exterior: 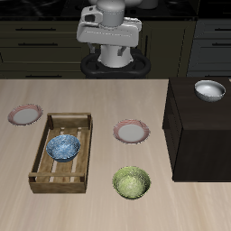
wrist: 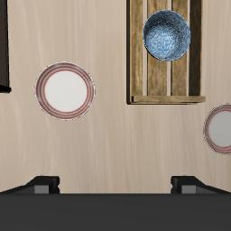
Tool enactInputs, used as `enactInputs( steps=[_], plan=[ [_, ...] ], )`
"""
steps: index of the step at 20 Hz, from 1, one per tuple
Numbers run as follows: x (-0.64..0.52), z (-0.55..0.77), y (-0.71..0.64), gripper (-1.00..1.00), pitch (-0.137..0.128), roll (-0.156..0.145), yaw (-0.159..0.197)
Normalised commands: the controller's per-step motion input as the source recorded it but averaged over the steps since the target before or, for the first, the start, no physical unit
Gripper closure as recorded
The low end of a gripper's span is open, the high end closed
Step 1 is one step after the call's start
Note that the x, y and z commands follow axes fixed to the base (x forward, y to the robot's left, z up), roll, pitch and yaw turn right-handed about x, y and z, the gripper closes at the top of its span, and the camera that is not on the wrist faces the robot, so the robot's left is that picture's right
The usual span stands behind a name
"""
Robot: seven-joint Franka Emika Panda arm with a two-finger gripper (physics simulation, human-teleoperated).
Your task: Stack the blue bowl on the green bowl
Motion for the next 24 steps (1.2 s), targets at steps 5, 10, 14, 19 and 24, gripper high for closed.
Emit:
enactInputs(
  steps=[5, 10, 14, 19, 24],
  plan=[
    [0.10, 0.05, -0.13, -1.00, -0.009, 0.019, -0.010],
    [0.13, 0.03, -0.21, -1.00, 0.003, 0.019, -0.010],
    [0.26, 0.06, -0.29, -1.00, -0.005, 0.023, -0.005],
    [0.34, 0.03, -0.31, -1.00, 0.007, -0.012, -0.014],
    [0.36, 0.05, -0.33, -1.00, -0.006, 0.000, -0.007]
  ],
)
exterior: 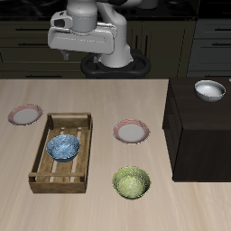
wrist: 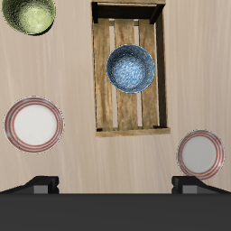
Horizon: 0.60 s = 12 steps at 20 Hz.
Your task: Stack the blue bowl on the green bowl
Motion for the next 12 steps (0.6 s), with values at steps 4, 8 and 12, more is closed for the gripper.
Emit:
enactInputs(
  steps=[4, 8, 12],
  plan=[
    [0.32, 0.09, -0.28, -1.00, 0.006, 0.051, -0.015],
    [0.36, 0.07, -0.33, -1.00, 0.011, 0.020, -0.001],
    [0.41, -0.03, -0.36, -1.00, 0.033, -0.030, -0.016]
  ],
)
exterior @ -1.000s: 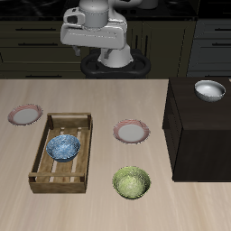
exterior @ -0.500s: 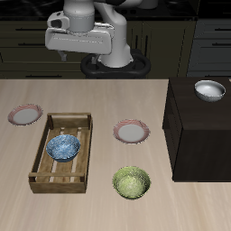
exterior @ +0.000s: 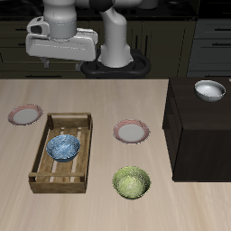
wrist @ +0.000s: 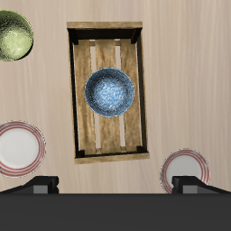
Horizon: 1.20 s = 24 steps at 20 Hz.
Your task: Stack the blue bowl on the green bowl
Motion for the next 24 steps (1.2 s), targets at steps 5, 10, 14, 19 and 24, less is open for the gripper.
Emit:
enactInputs(
  steps=[5, 10, 14, 19, 24],
  plan=[
    [0.33, -0.06, -0.30, -1.00, 0.016, -0.009, 0.034],
    [0.22, -0.03, -0.07, -1.00, 0.011, 0.037, 0.029],
    [0.20, -0.02, -0.05, -1.00, 0.006, 0.013, 0.056],
    [0.19, -0.03, -0.02, -1.00, 0.002, -0.006, 0.030],
    [0.15, -0.01, -0.06, -1.00, 0.007, -0.009, 0.005]
  ],
)
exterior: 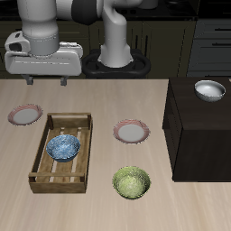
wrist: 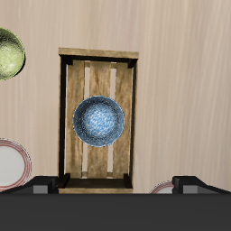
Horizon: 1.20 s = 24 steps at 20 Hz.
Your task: Stack the blue bowl on the green bowl
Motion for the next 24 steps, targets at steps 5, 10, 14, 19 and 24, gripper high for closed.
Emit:
enactInputs(
  steps=[5, 10, 14, 19, 24],
  plan=[
    [0.12, -0.07, 0.06, -1.00, -0.019, 0.003, 0.034],
    [0.15, -0.06, 0.03, -1.00, 0.003, 0.001, 0.000],
    [0.17, -0.17, 0.06, -1.00, 0.011, -0.003, -0.003],
    [0.15, -0.29, 0.04, -1.00, 0.025, -0.011, 0.009],
    [0.09, -0.27, 0.08, -1.00, 0.028, -0.013, 0.010]
  ],
)
